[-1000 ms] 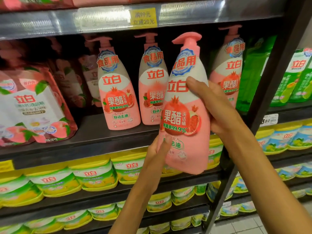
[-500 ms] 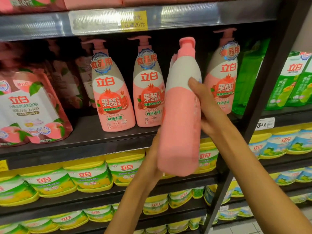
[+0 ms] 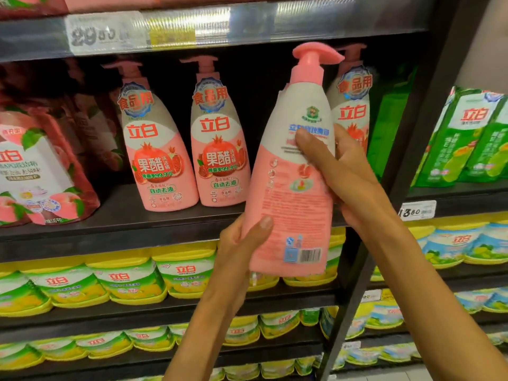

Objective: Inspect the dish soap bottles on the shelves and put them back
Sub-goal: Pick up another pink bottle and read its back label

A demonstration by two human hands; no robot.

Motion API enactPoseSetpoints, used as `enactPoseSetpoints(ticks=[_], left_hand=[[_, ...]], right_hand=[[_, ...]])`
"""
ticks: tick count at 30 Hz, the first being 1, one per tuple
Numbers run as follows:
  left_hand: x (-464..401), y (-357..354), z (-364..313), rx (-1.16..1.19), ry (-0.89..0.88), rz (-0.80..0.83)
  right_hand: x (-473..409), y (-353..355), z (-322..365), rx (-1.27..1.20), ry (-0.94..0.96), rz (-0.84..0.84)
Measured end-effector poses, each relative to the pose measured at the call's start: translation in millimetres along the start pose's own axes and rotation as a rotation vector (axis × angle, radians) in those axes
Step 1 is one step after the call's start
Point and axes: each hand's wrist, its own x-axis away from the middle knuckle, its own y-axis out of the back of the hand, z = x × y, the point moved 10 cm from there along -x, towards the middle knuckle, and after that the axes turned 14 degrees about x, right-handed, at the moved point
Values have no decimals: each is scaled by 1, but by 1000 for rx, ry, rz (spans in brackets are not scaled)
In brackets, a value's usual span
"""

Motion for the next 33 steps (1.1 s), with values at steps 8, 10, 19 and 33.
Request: enactPoseSetpoints(ticks=[8, 10, 19, 33], left_hand=[[1, -17, 42, 95, 155, 51], [-3, -16, 45, 88, 142, 3], [-22, -23, 57, 231, 93, -119], [-22, -11, 40, -137, 179, -123]], right_hand=[[5, 9, -5, -149, -40, 186], [9, 16, -2, -38, -2, 121], [20, 25, -5, -136, 1, 176], [5, 18, -4, -10, 185, 56]])
